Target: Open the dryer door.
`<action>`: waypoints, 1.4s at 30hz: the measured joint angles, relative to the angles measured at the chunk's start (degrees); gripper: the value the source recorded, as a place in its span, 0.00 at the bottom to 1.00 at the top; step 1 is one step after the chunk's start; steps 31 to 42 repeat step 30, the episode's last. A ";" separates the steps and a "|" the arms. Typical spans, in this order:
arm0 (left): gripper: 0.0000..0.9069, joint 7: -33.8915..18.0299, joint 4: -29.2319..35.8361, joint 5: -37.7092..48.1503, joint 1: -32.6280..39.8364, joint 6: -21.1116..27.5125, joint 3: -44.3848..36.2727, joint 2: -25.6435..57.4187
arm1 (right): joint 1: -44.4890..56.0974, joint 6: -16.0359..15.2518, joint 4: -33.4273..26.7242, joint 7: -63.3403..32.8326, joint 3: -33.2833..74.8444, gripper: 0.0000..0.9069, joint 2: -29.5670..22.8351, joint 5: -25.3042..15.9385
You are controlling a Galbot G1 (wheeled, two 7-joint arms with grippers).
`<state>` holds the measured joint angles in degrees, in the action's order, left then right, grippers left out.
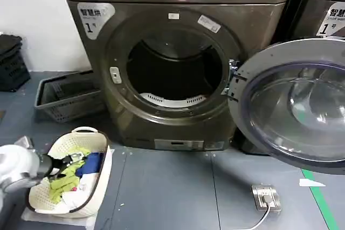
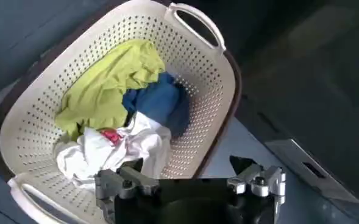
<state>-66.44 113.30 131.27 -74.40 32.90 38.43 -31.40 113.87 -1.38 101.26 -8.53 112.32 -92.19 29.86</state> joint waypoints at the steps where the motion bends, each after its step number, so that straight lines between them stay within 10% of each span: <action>1: 1.00 -0.13 -0.13 0.29 0.04 -0.02 0.13 0.01 | -0.01 0.08 -0.08 -0.02 0.01 1.00 0.00 0.02; 42: 1.00 0.38 -3.79 -0.49 0.86 0.29 2.05 0.10 | -0.36 0.98 -1.83 0.26 0.26 1.00 0.00 0.30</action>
